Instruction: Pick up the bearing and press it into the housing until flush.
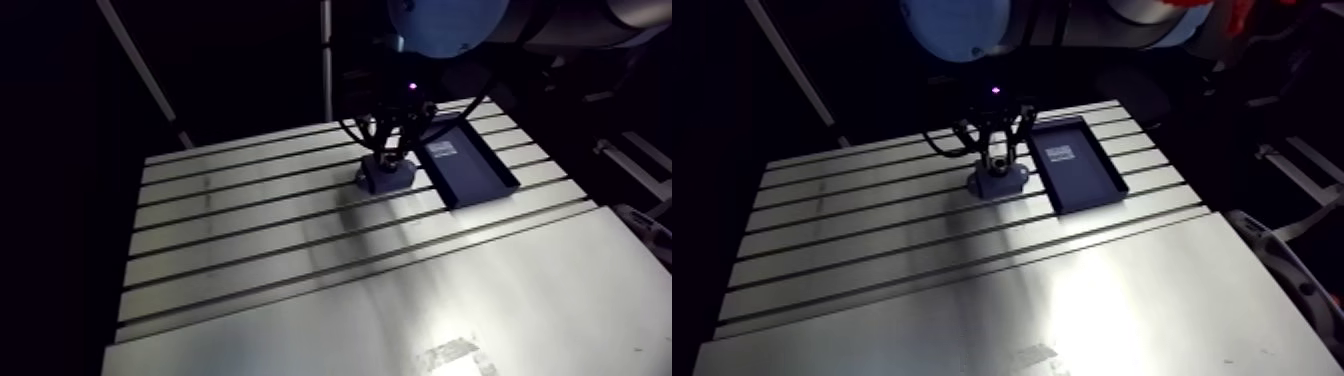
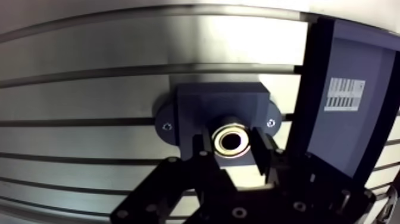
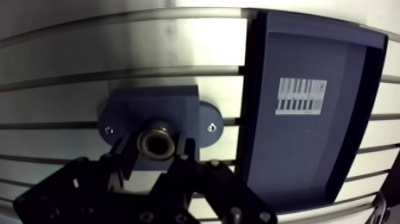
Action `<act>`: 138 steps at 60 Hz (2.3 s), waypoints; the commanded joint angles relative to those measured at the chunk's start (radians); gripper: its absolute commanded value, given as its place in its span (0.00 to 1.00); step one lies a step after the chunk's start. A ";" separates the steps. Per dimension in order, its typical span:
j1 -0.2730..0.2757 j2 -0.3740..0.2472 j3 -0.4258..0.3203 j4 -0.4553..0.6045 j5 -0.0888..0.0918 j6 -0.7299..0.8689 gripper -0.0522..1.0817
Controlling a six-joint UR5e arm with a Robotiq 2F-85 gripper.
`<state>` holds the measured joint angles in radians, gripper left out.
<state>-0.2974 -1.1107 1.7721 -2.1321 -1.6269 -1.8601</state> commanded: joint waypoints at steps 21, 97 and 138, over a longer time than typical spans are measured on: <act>0.000 -0.001 0.002 0.004 0.000 -0.001 0.62; 0.003 0.003 0.002 0.005 0.002 -0.004 0.62; 0.000 0.003 0.010 0.005 0.001 -0.006 0.62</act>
<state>-0.2965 -1.1082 1.7785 -2.1269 -1.6255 -1.8654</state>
